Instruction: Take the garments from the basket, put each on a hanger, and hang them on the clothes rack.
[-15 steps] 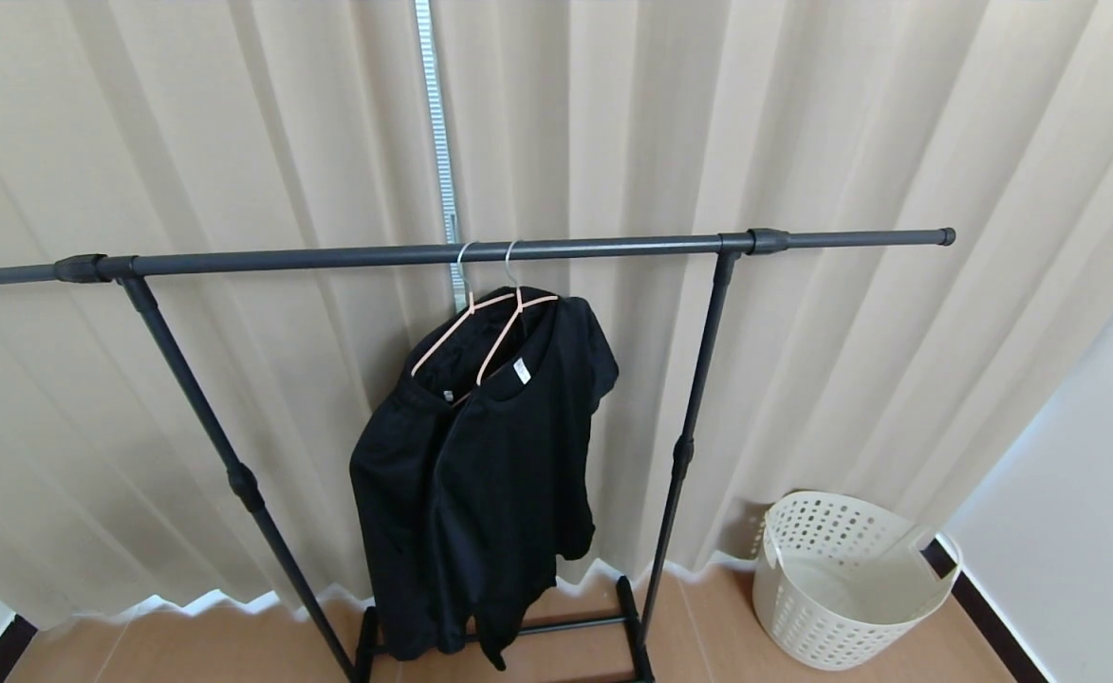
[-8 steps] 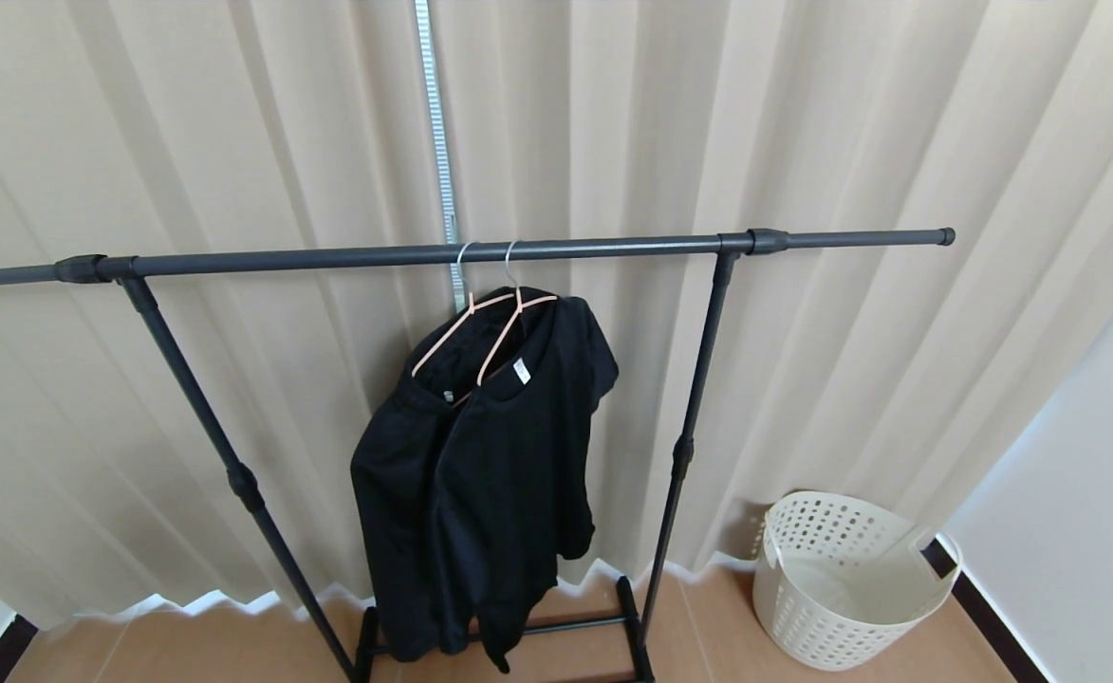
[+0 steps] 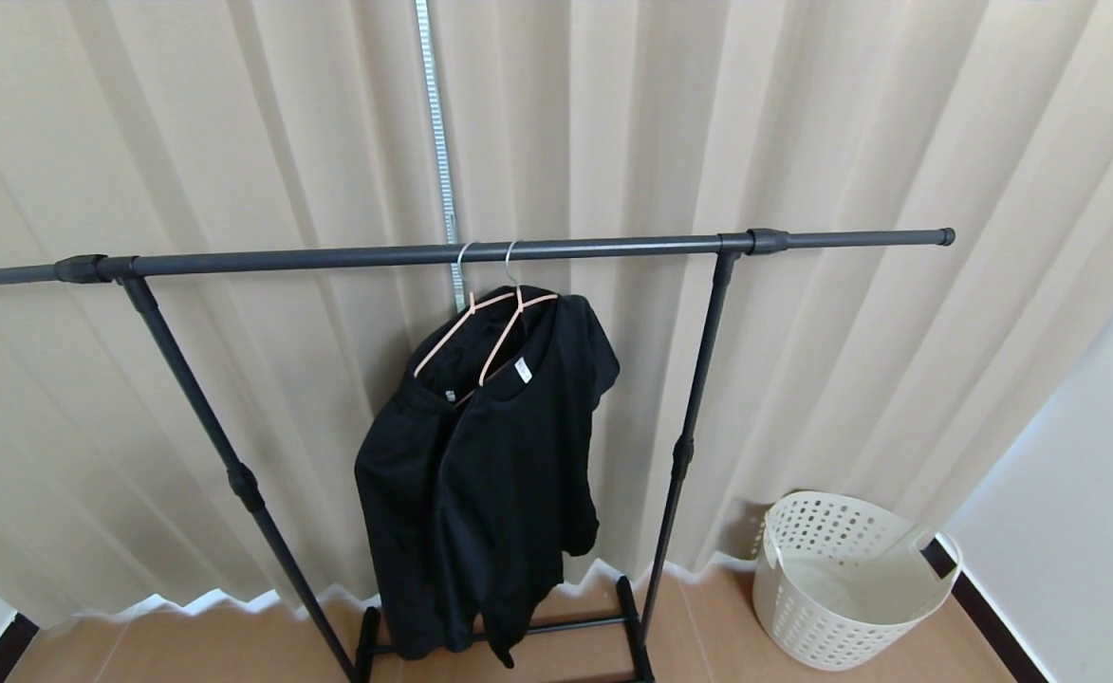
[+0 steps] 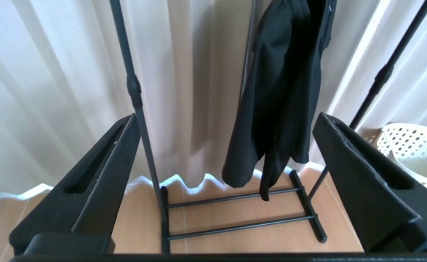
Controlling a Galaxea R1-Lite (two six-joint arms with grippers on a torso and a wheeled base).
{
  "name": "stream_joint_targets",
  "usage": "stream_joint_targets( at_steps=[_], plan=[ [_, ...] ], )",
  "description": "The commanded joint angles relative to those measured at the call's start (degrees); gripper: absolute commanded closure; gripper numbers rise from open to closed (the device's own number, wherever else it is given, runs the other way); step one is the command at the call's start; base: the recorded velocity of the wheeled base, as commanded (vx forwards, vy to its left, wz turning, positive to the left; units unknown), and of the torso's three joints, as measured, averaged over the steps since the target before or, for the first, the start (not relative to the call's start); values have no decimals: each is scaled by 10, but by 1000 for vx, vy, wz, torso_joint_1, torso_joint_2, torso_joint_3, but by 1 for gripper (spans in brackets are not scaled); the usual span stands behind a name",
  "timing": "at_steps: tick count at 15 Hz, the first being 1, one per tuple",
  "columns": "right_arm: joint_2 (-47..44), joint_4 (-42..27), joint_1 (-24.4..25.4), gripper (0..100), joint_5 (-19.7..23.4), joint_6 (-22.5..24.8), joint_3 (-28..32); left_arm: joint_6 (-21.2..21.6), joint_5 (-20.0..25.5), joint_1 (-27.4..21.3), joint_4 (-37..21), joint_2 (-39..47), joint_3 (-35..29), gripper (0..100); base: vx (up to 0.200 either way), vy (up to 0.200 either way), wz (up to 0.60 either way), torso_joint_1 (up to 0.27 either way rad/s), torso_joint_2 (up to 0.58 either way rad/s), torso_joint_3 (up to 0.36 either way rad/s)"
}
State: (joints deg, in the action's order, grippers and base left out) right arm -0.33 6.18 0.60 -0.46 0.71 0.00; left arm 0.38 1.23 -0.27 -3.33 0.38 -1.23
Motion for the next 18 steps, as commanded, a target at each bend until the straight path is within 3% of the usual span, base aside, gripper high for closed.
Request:
stream_joint_targets(
  at_steps=[1, 18],
  plan=[
    [-2, 0, 0, 0, -1, -2, 0, 0, 0, 0, 0, 2, 0, 0, 0, 0, 0, 0, 0, 0],
    [-1, 1, 0, 0, -3, -4, 0, 0, 0, 0, 0, 2, 0, 0, 0, 0, 0, 0, 0, 0]
  ],
)
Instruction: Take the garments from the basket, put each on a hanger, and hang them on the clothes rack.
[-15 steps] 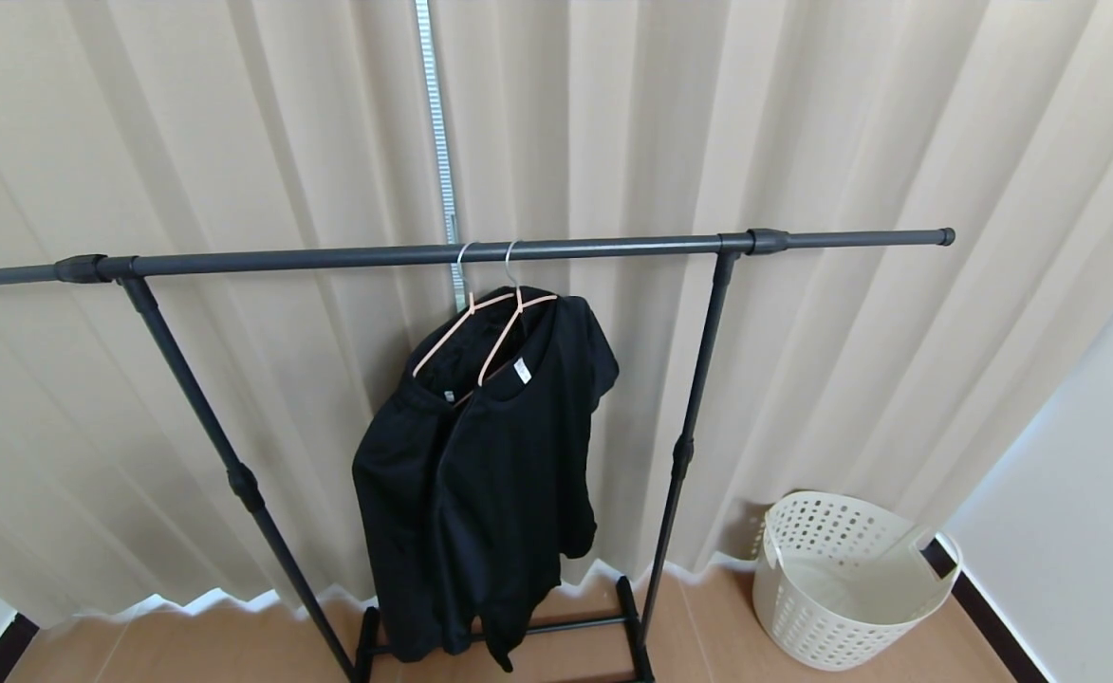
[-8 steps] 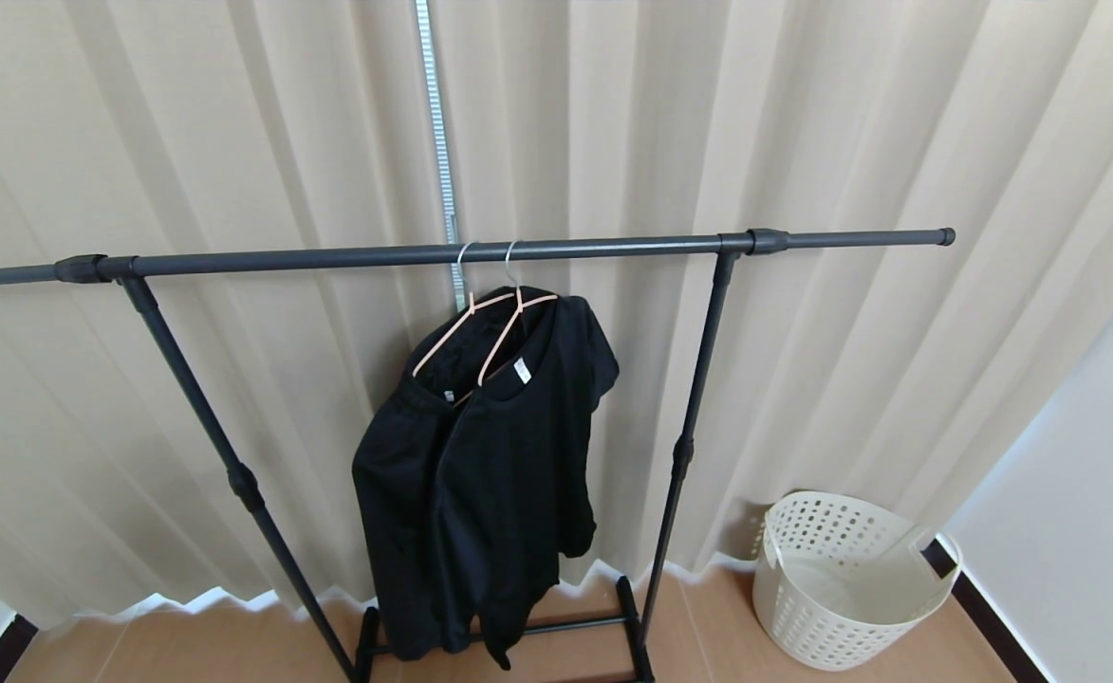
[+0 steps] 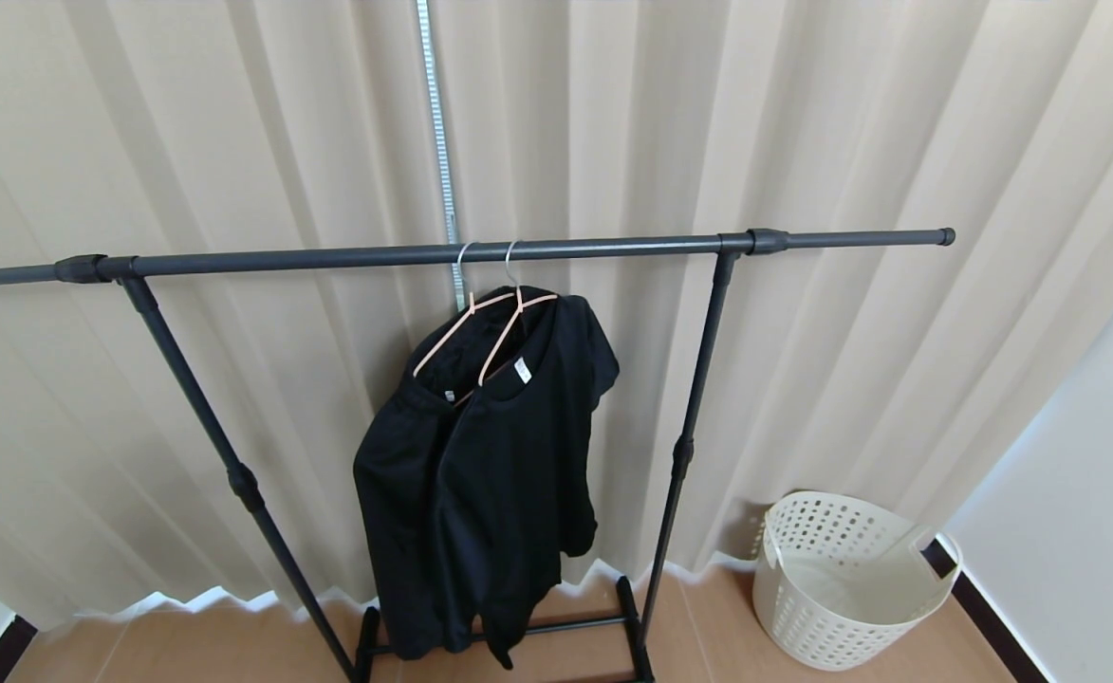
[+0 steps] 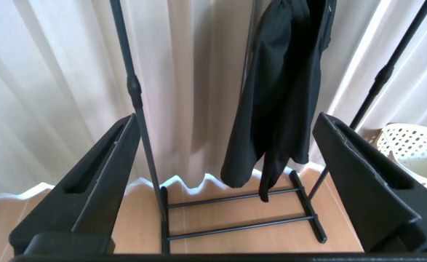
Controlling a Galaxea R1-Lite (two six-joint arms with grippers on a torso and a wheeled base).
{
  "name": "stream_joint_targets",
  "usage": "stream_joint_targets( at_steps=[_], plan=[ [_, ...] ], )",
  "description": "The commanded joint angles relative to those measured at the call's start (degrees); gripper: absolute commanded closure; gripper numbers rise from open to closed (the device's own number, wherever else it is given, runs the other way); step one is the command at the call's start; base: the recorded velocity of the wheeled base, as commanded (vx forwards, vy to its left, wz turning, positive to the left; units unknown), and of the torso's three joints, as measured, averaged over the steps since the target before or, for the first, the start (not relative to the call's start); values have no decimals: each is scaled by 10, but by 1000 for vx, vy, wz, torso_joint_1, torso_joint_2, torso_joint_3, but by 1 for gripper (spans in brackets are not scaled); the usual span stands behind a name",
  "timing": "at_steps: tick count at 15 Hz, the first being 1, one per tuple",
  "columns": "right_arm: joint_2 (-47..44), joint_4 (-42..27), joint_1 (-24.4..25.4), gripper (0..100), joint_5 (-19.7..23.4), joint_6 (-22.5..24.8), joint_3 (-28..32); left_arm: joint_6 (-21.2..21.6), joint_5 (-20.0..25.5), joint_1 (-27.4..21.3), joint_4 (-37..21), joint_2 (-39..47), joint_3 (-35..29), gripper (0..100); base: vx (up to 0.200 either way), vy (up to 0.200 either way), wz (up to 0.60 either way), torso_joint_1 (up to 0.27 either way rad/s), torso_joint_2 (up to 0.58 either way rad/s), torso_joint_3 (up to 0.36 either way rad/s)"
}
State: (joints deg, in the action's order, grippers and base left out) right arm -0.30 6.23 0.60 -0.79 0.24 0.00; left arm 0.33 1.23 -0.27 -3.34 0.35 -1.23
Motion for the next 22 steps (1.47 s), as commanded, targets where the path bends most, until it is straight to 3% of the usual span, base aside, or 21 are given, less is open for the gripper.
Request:
stream_joint_targets(
  at_steps=[1, 22],
  plan=[
    [-1, 0, 0, 0, 0, 0, 0, 0, 0, 0, 0, 3, 0, 0, 0, 0, 0, 0, 0, 0],
    [-1, 0, 0, 0, -1, 0, 0, 0, 0, 0, 0, 3, 0, 0, 0, 0, 0, 0, 0, 0]
  ],
)
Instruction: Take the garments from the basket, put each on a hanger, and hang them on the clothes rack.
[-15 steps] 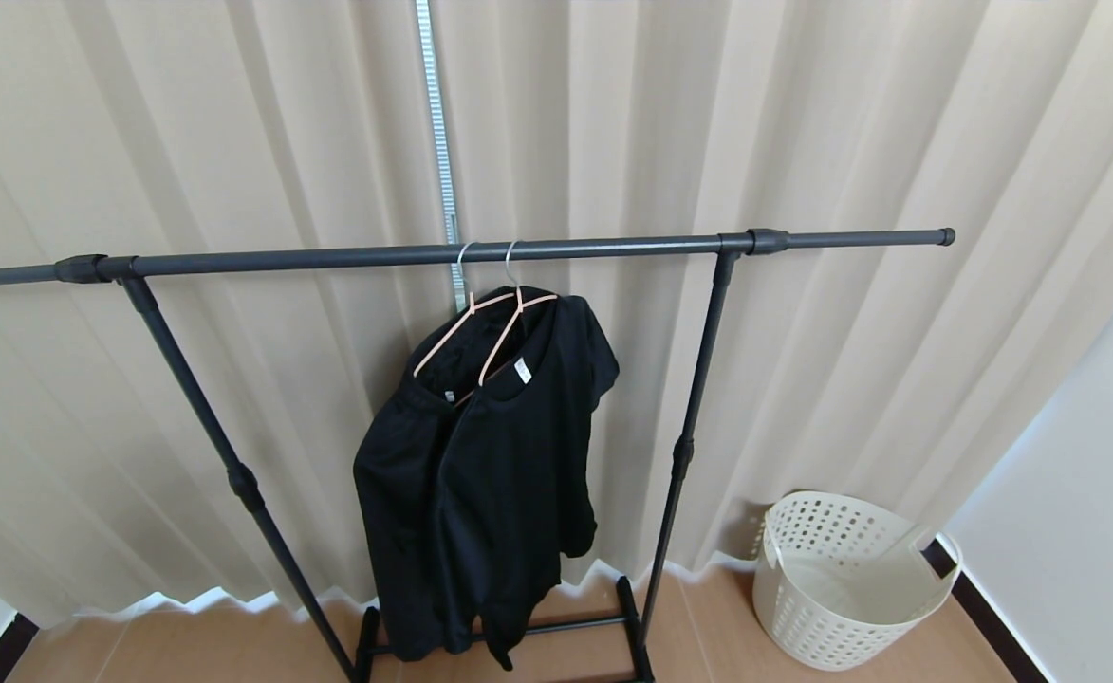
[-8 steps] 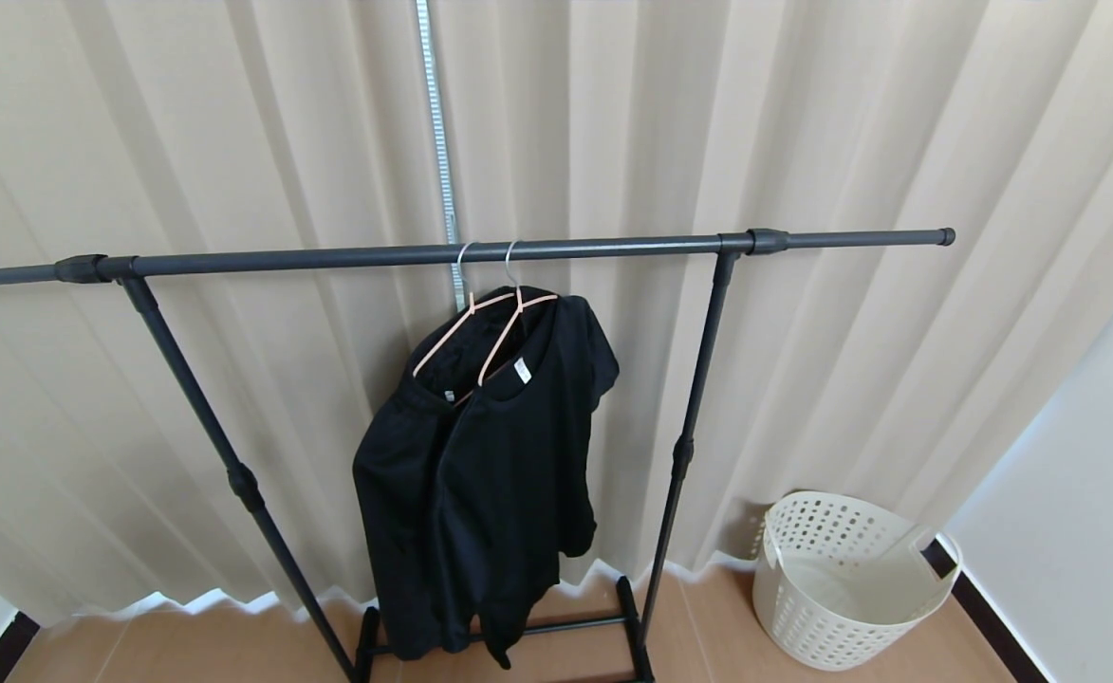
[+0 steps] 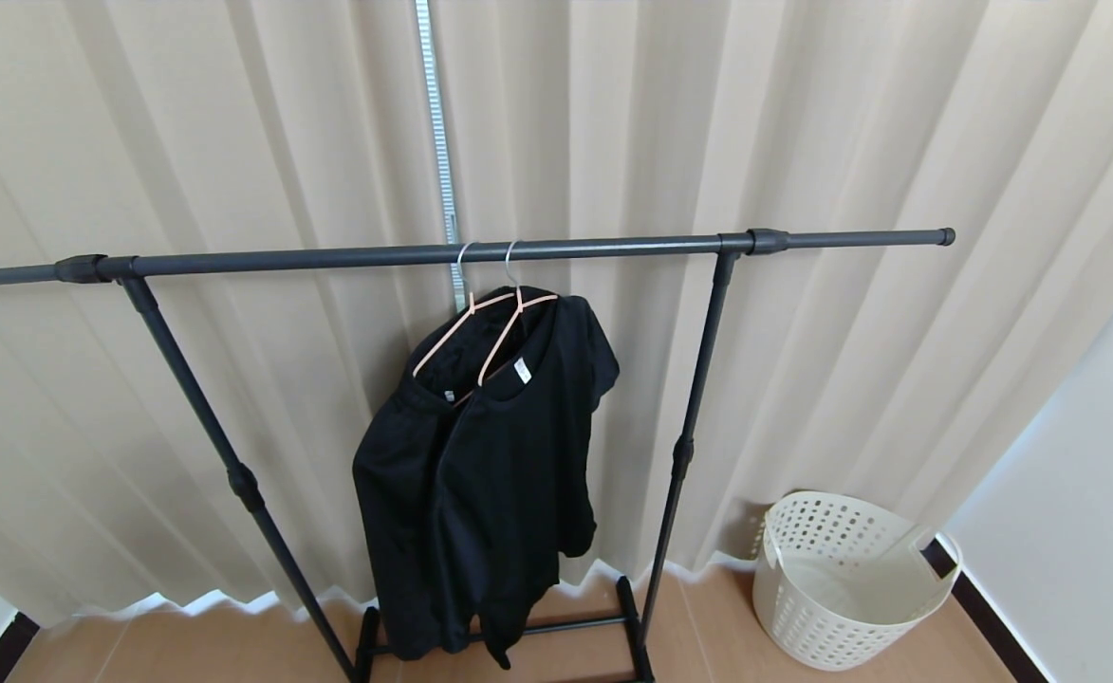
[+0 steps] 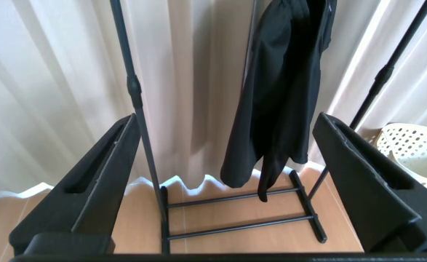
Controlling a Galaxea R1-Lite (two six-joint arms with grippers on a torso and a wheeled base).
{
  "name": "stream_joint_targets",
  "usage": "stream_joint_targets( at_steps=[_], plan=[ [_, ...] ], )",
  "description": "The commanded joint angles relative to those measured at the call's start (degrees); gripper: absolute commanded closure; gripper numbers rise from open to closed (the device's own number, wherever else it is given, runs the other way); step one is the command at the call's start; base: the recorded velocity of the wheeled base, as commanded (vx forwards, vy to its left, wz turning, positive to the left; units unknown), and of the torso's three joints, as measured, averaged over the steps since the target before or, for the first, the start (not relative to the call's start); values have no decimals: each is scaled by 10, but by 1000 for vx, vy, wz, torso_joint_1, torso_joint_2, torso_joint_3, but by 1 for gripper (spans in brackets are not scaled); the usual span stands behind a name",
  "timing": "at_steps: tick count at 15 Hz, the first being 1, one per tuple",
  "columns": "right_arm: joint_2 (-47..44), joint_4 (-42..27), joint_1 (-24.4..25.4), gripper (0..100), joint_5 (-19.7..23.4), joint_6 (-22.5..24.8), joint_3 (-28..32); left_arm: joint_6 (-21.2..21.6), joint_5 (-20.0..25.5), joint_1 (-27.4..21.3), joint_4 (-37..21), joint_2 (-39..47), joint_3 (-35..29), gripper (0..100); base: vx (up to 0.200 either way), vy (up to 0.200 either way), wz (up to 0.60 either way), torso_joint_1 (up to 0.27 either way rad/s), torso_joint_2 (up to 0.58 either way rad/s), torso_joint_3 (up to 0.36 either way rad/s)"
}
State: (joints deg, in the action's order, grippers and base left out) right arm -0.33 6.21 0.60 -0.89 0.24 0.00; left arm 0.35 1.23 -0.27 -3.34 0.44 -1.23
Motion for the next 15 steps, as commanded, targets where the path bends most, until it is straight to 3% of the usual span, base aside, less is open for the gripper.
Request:
stream_joint_targets(
  at_steps=[1, 15],
  plan=[
    [-1, 0, 0, 0, 0, 0, 0, 0, 0, 0, 0, 2, 0, 0, 0, 0, 0, 0, 0, 0],
    [-1, 0, 0, 0, 0, 0, 0, 0, 0, 0, 0, 2, 0, 0, 0, 0, 0, 0, 0, 0]
  ],
)
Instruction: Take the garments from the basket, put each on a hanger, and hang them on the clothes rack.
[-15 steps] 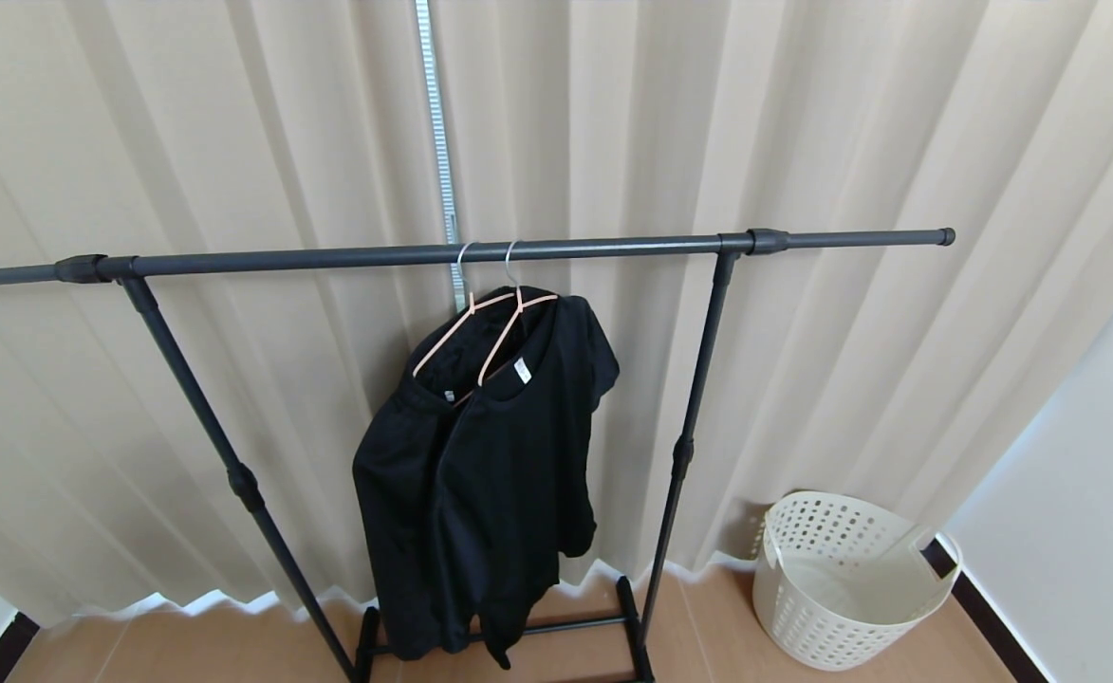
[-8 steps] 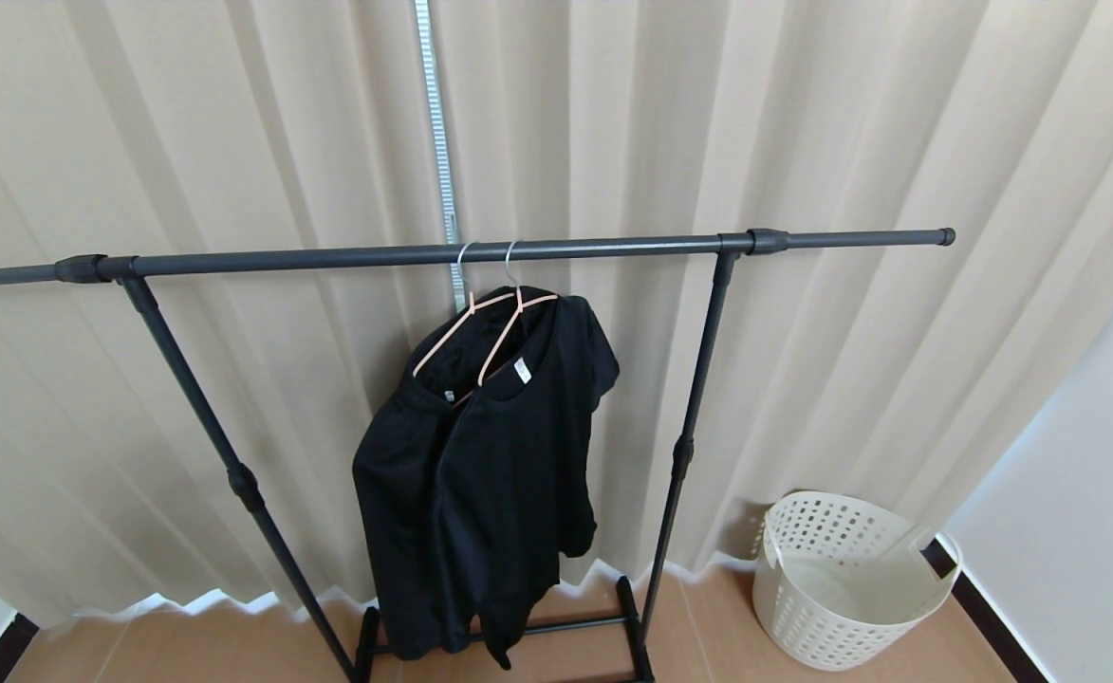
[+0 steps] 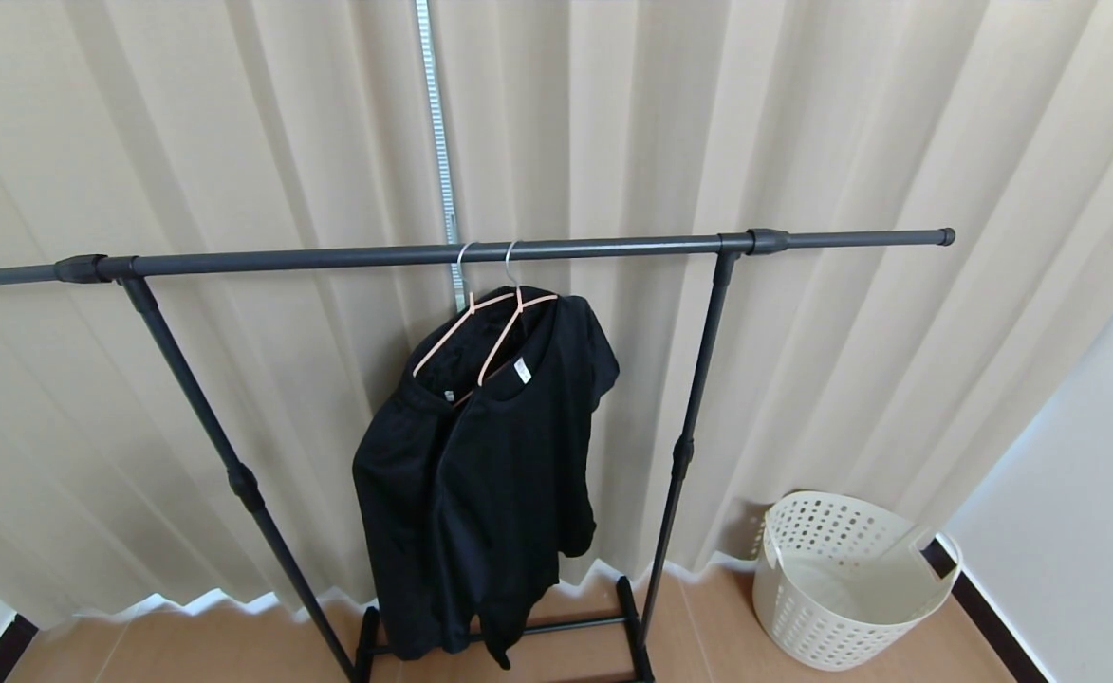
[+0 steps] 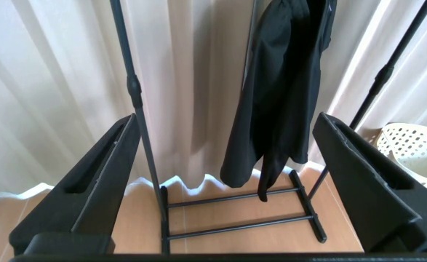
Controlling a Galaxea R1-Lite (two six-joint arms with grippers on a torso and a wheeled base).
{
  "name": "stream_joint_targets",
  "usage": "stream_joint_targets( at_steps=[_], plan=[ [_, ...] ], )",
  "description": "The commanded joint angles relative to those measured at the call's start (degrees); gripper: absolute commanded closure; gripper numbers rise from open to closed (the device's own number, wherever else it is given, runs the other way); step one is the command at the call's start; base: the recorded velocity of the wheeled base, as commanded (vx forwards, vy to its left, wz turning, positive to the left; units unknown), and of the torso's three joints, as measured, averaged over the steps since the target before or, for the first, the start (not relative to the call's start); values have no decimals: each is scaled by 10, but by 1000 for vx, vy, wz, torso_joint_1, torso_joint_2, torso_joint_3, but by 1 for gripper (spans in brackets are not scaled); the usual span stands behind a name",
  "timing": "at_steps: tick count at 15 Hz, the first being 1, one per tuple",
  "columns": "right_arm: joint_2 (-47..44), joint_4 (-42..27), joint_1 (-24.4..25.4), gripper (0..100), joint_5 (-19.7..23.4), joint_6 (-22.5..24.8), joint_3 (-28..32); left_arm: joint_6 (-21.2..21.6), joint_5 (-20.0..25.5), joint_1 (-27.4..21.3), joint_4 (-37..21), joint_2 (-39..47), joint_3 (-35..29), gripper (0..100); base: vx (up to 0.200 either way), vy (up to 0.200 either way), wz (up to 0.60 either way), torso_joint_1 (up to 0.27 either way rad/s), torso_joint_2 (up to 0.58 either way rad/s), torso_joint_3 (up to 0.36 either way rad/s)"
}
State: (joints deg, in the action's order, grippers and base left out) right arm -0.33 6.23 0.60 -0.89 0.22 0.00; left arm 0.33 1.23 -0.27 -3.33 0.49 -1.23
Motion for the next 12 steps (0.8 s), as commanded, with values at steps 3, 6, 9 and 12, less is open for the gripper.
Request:
stream_joint_targets(
  at_steps=[3, 6, 9, 12],
  plan=[
    [-1, 0, 0, 0, 0, 0, 0, 0, 0, 0, 0, 1, 0, 0, 0, 0, 0, 0, 0, 0],
    [-1, 0, 0, 0, 0, 0, 0, 0, 0, 0, 0, 1, 0, 0, 0, 0, 0, 0, 0, 0],
    [-1, 0, 0, 0, 0, 0, 0, 0, 0, 0, 0, 1, 0, 0, 0, 0, 0, 0, 0, 0],
    [-1, 0, 0, 0, 0, 0, 0, 0, 0, 0, 0, 1, 0, 0, 0, 0, 0, 0, 0, 0]
  ],
)
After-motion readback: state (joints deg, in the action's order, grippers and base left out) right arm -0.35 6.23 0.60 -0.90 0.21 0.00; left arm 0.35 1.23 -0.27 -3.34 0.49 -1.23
